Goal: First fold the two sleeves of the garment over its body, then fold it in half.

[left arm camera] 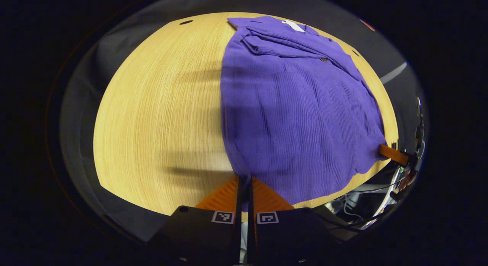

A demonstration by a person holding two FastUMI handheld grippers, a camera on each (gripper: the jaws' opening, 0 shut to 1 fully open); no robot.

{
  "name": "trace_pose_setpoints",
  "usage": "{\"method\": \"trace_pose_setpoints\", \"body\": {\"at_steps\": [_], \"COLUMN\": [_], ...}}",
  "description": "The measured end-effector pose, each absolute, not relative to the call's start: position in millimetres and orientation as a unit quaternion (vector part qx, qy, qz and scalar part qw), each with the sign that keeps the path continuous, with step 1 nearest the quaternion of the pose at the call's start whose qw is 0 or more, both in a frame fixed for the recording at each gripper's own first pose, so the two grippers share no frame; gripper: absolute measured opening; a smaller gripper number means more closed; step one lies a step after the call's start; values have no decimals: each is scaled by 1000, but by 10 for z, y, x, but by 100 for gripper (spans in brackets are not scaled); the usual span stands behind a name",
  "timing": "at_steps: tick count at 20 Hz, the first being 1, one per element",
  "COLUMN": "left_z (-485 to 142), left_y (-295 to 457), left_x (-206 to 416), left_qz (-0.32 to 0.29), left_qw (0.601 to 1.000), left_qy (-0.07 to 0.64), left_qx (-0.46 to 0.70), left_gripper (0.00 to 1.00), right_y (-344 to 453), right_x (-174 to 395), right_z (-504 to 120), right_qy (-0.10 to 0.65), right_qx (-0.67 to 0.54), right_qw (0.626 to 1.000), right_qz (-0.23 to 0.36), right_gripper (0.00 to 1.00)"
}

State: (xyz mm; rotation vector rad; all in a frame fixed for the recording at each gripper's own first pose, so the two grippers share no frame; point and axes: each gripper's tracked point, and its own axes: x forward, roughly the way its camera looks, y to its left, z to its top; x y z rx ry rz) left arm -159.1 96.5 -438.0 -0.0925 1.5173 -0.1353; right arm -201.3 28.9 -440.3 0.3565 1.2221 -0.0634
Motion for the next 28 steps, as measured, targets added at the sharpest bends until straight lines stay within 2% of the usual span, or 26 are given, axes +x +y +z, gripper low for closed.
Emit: {"method": "trace_pose_setpoints", "body": {"at_steps": [7,15,20,28], "left_z": [-3927,-3136,-2735,-2265], "left_y": [934,916,868,708], "left_x": [-1450,-789,-237,936], "left_qz": [-93,-130,-146,-134], "left_qw": [741,790,809,840], "left_qy": [660,596,567,526], "left_qx": [-78,-62,-46,-22], "left_gripper": [6,6,6,6], "right_y": [338,374,324,317], "right_x": [-1758,-1265,-816,257], "right_z": [-3849,-3124,-2673,-2314], "right_qy": [521,457,424,390], "right_qx": [189,173,158,125], "right_qw": [832,873,891,909], "right_qz": [-13,11,26,74], "right_gripper": [4,4,4,3]}}
